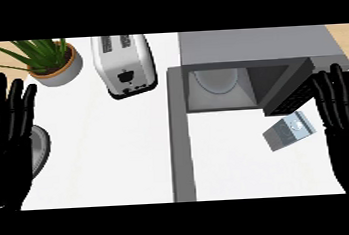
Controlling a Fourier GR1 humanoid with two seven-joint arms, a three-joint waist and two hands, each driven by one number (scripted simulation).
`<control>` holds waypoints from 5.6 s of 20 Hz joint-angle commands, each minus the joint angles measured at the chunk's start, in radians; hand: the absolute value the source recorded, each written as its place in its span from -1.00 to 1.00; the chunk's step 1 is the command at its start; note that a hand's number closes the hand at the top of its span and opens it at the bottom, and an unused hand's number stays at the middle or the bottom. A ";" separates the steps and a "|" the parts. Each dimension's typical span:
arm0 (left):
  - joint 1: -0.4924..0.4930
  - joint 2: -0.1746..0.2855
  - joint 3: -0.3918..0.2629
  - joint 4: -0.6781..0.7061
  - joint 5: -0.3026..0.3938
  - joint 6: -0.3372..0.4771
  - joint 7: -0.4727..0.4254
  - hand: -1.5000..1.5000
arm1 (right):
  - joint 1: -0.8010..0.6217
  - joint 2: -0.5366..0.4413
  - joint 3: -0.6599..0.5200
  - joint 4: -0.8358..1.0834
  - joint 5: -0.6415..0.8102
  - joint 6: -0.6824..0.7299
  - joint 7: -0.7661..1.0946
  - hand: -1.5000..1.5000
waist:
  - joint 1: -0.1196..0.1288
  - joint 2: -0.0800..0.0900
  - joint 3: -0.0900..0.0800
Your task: Pick up the milk, place it into the microwave and close the microwave
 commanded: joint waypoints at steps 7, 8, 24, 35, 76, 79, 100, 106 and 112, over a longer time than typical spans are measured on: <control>-0.031 0.050 0.076 0.038 0.247 -0.112 0.152 -1.00 | -0.036 -0.146 -0.203 -0.059 -0.255 0.138 0.132 -1.00 | 0.001 0.011 -0.008; 0.040 0.069 0.102 -0.002 0.308 -0.162 0.138 -1.00 | -0.011 -0.139 -0.218 -0.034 -0.259 0.139 0.108 -1.00 | 0.012 0.010 -0.008; 0.336 0.126 0.379 -0.249 0.632 -0.350 0.236 -1.00 | 0.105 -0.116 -0.308 0.049 -0.171 0.193 0.039 -1.00 | 0.014 0.011 -0.008; 0.431 0.136 0.533 -0.270 0.808 -0.428 0.249 -1.00 | 0.082 -0.047 -0.308 0.401 0.010 0.109 -0.184 -1.00 | 0.021 0.012 -0.007; 0.539 0.090 0.696 -0.206 0.990 -0.666 0.295 -1.00 | -0.431 -0.230 -0.412 1.879 0.192 0.184 -1.044 1.00 | 0.041 0.021 -0.004; 0.559 0.100 0.708 -0.233 1.037 -0.653 0.309 -1.00 | -0.434 -0.201 -0.397 1.875 0.203 0.157 -1.067 1.00 | 0.044 0.020 -0.004; 0.511 0.099 0.735 -0.177 1.023 -0.669 0.326 -1.00 | -0.518 0.057 -0.329 1.755 0.215 -0.069 -1.049 1.00 | 0.026 0.014 -0.008; 0.524 0.087 0.727 -0.253 1.041 -0.604 0.369 -1.00 | -0.597 0.044 -0.339 1.738 0.199 -0.107 -0.988 1.00 | 0.025 0.016 -0.007; 0.493 0.105 0.737 -0.167 1.020 -0.674 0.362 -1.00 | -0.747 -0.014 -0.356 1.798 0.192 -0.122 -0.873 1.00 | 0.039 0.022 -0.007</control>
